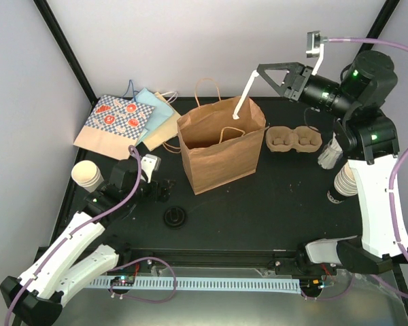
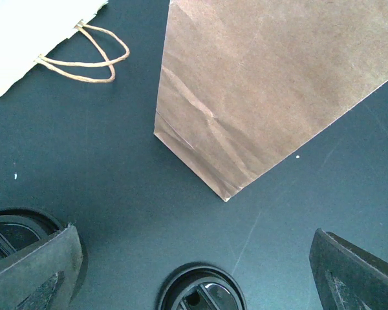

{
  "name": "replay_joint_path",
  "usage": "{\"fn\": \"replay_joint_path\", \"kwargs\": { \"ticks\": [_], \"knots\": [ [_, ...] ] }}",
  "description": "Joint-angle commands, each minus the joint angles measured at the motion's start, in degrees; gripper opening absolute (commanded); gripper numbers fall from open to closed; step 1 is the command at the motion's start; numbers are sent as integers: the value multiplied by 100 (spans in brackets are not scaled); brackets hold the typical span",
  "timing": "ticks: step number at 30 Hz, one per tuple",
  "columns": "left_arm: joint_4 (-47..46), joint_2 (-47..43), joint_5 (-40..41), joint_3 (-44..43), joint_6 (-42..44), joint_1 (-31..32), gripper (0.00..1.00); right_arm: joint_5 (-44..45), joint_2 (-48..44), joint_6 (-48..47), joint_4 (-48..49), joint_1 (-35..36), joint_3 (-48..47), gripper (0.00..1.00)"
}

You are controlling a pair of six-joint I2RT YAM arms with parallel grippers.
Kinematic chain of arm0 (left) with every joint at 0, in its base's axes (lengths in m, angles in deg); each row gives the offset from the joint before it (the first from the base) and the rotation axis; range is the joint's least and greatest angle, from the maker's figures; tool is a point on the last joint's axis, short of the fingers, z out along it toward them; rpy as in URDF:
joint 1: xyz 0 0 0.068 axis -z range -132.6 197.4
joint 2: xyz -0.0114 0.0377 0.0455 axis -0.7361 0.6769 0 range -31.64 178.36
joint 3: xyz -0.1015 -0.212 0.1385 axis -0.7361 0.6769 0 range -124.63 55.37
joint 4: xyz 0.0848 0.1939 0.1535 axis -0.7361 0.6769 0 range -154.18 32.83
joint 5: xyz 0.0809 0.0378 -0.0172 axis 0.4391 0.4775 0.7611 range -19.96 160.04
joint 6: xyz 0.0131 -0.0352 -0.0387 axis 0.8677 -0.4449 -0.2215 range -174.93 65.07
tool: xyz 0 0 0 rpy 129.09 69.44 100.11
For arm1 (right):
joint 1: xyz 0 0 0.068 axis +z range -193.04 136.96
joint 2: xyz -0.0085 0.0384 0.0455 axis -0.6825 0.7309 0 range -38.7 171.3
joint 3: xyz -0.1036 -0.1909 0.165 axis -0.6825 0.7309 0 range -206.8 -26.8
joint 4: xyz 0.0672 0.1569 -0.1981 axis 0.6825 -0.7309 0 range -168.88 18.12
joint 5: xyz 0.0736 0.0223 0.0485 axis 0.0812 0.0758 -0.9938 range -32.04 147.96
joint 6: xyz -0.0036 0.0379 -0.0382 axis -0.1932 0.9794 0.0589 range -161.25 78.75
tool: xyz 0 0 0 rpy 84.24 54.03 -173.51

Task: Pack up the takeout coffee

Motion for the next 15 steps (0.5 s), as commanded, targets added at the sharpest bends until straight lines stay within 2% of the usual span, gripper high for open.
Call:
{"fn": "replay_joint_path", "kwargs": {
  "ticks": [1, 13, 14, 15],
  "knots": [
    [-9, 21, 75, -27, -15, -28, 99, 245, 165, -248, 121, 129, 154, 1],
    [-10, 42, 82, -23, -15, -22, 99, 1316, 416, -1130, -102, 345, 1153, 1],
    [-13, 46, 81, -27, -15, -22, 99, 1388, 450, -1211, -101, 428, 1182, 5],
    [-15, 54, 72, -21, -15, -27, 99, 1410, 486, -1284, -72, 500, 1203, 16]
  ]
}}
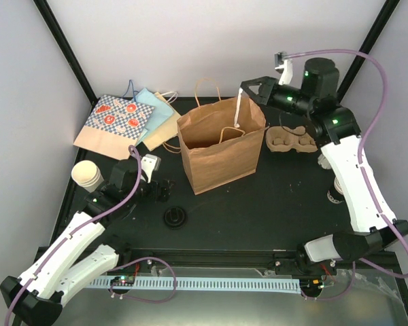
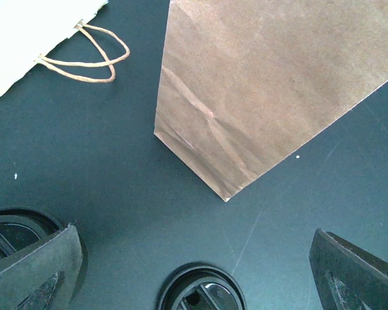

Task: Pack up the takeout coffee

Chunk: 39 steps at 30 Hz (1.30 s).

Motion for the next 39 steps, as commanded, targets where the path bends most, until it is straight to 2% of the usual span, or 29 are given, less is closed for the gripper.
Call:
{"fn": "replay_joint_path", "kwargs": {
  "ticks": [1, 2, 3, 11, 19, 28, 31, 35, 39],
  "knots": [
    [-17, 54, 66, -34, -15, -23, 99, 446, 81, -512, 101, 342, 79, 32],
    [-17, 62, 63, -36, -15, -24, 99, 443, 127, -551, 92, 389, 68, 50],
    [-11, 63, 62, -36, -15, -23, 99, 431, 152, -567, 84, 405, 57, 57],
    [-4, 53, 88, -31, -15, -26, 99, 1183, -5, -1073, -531, 406, -146, 76],
    [3, 14, 80, -36, -15, -26, 99, 3358, -317, -1879, -1929, 345, -535, 80],
    [0, -20, 36, -36, -4, -29, 99, 4925, -642, -2069, -2879, -192, -288, 74],
    [-4, -33, 33, -36, -2, -26, 99, 4844, -817, -1986, -2895, -706, -3, 70],
    [-12, -51, 2, -31, 2, -24, 99, 4207, -1012, -1864, -2814, -1660, 424, 67],
    [-24, -60, -45, -36, 11, -21, 99, 3809, -1084, -1763, -2688, -2232, 822, 64]
  ]
}}
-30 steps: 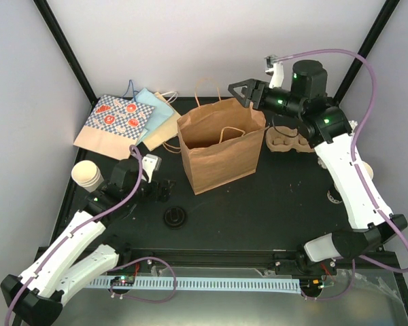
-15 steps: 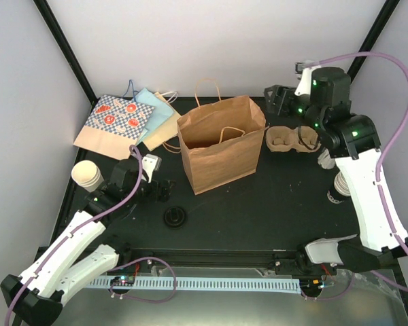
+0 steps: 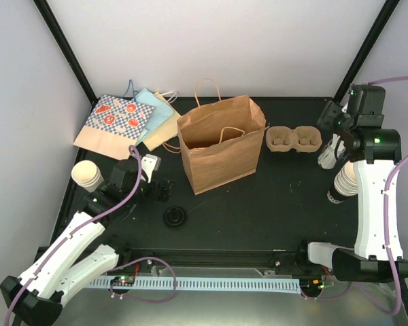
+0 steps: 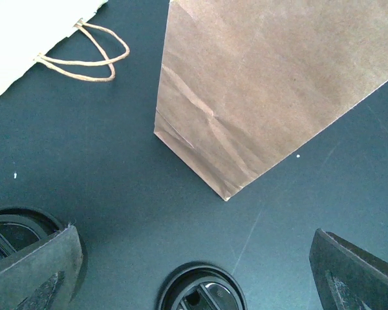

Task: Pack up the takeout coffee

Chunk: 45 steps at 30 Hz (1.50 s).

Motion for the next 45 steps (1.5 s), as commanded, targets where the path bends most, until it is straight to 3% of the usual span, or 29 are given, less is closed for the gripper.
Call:
{"fn": "replay_joint_path", "kwargs": {
  "ticks": [1, 8, 11, 20, 24, 35, 45],
  "knots": [
    [-25, -93, -53, -36, 13, -26, 99, -400, -90, 128, 66, -441, 327, 63],
    [-55, -168, -176, -27, 42, -21, 99, 486, 84, 252, 66, -795, 551, 47],
    [-78, -181, -261, -18, 64, -26, 99, 933, 212, 371, 146, -913, 564, 45],
    [-94, -197, -381, -19, 79, -21, 99, 985, 1237, 694, 282, -1018, 365, 40],
    [-93, -214, -377, -16, 80, -21, 99, 835, 1709, 784, 486, -1018, 195, 34],
    [-87, -154, -346, -18, 64, -22, 99, 1111, 2754, 707, 302, -1018, -683, 34],
    [-66, -137, -293, -27, 51, -26, 99, 1229, 3033, 703, 381, -1019, -713, 39]
  ]
}}
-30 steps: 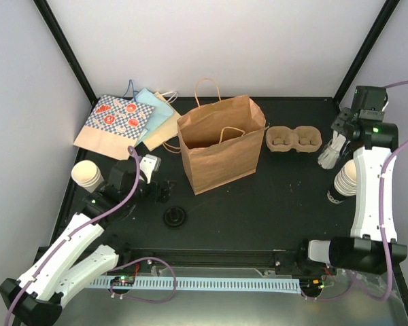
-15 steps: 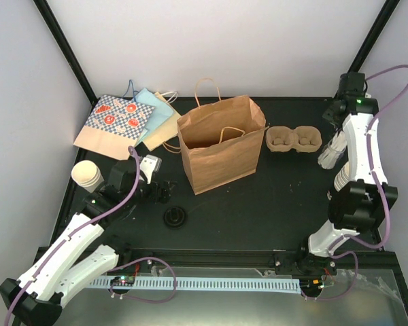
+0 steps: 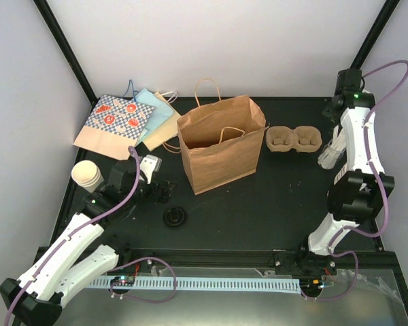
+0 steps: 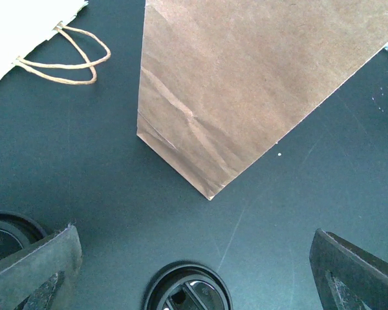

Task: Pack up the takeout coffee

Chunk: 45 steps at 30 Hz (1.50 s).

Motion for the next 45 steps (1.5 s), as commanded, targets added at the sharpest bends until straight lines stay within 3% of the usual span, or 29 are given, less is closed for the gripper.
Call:
{"fn": "replay_joint_path", "kwargs": {
  "ticks": [1, 15, 22, 30, 42, 43, 45],
  "knots": [
    [-56, -14, -2, -26, 46, -22, 99, 151, 182, 46, 90, -32, -135, 37],
    [-48, -5, 70, -23, 22, -26, 99, 293, 394, 25, 175, -31, -289, 30],
    [-39, -5, 101, -33, 14, -26, 99, 308, 508, 51, 97, -21, -445, 12],
    [-39, 21, 119, -32, 13, -26, 99, 432, 268, 74, 38, -23, -534, 1],
    [-31, 15, 138, -35, 7, -23, 99, 338, -288, -1, -29, -21, -565, 2],
    [-32, 6, 143, -36, 5, -25, 99, 323, -311, -35, 9, -21, -538, 5],
    [-35, -5, 145, -36, 5, -25, 99, 285, -284, -88, 54, -21, -473, 21]
  ]
}}
